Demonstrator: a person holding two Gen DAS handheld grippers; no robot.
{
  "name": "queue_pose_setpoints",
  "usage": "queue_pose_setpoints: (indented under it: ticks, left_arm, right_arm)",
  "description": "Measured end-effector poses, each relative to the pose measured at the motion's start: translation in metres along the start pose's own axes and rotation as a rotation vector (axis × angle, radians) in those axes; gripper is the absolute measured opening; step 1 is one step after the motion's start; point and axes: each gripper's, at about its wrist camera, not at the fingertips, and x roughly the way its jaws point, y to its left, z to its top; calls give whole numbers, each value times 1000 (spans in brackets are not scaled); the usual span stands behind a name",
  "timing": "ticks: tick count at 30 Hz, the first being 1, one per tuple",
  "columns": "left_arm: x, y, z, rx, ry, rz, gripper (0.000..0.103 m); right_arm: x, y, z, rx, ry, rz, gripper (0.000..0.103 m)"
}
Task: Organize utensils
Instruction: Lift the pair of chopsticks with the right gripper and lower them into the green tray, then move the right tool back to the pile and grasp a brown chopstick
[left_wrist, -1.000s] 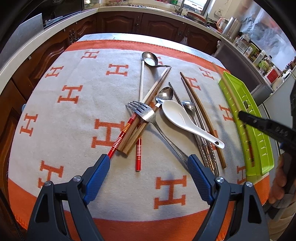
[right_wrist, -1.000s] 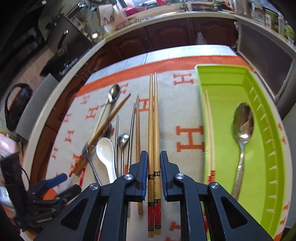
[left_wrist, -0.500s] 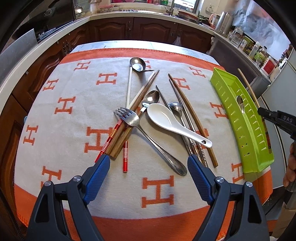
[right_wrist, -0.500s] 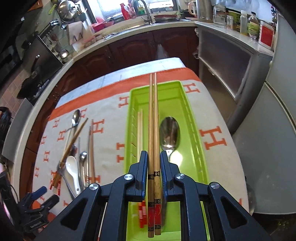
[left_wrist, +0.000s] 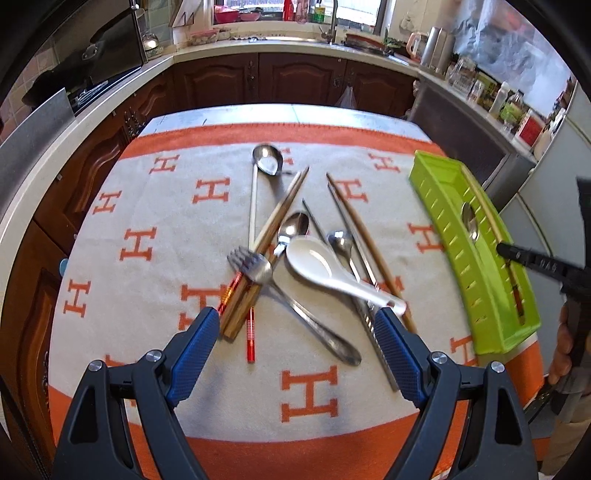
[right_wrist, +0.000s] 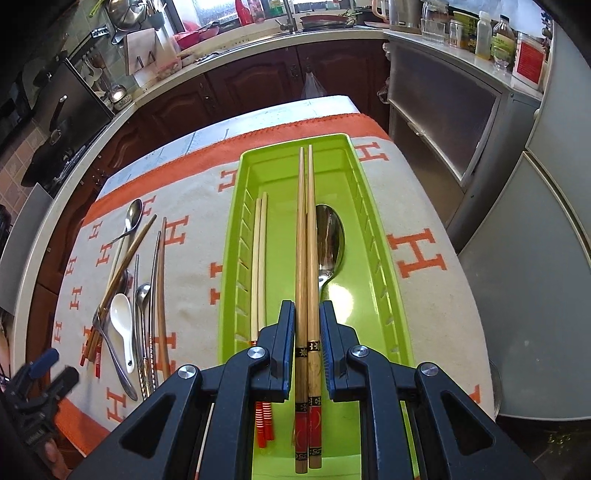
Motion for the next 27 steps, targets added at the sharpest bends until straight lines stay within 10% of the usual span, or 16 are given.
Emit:
queue_pose_setpoints:
  ticks: [27]
  left_arm:
    - [-1, 30, 87, -16, 18, 63, 90]
  right_arm:
    - [-19, 7, 0, 68, -26, 181, 23]
